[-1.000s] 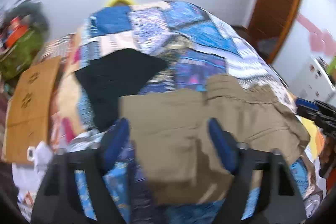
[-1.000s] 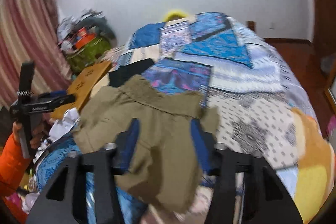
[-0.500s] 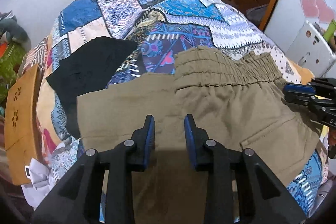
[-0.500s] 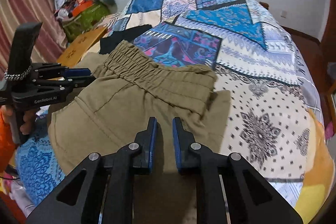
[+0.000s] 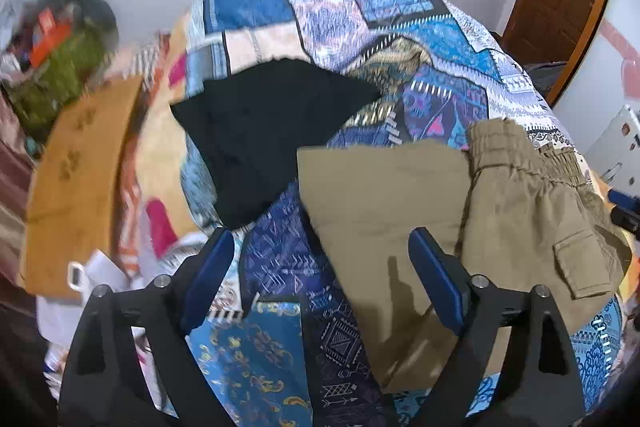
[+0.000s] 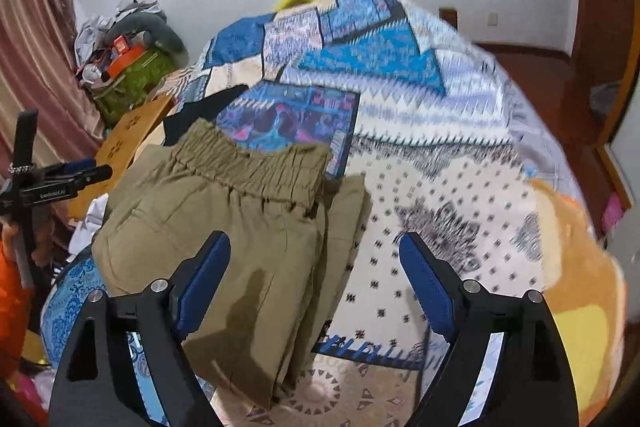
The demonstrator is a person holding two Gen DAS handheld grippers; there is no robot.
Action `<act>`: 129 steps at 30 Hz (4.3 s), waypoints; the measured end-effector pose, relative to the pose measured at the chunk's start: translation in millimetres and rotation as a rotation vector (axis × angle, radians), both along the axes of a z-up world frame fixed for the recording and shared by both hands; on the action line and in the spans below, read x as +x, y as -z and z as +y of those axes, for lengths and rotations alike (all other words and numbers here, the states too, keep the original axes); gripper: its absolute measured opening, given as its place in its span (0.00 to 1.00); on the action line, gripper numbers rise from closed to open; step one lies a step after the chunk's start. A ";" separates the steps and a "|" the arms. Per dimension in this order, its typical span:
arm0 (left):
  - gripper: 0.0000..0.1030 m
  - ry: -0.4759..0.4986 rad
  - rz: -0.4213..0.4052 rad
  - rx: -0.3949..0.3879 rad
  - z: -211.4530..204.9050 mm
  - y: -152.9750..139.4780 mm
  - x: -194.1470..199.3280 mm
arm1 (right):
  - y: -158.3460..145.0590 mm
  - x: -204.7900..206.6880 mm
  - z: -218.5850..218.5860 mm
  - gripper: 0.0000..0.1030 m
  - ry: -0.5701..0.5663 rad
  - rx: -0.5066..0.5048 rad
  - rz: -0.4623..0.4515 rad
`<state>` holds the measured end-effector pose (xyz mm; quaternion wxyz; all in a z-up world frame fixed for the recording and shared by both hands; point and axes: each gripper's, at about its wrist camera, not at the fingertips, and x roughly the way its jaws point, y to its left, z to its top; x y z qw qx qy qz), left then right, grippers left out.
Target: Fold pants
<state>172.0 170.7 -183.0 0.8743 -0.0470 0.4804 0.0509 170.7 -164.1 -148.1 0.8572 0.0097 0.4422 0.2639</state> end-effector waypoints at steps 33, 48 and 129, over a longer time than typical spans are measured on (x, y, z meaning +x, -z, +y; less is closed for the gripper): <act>0.05 0.121 -0.033 -0.008 -45.4 -25.2 34.6 | -2.9 22.0 25.9 0.11 -0.064 0.113 0.043; 0.05 -0.039 -0.195 0.027 39.2 -83.2 66.1 | -69.0 84.4 111.6 0.10 -0.194 0.147 -0.168; 0.99 -0.140 -0.780 0.186 -9.3 -234.0 -191.3 | -192.9 -135.1 143.4 0.88 -0.232 0.296 -0.759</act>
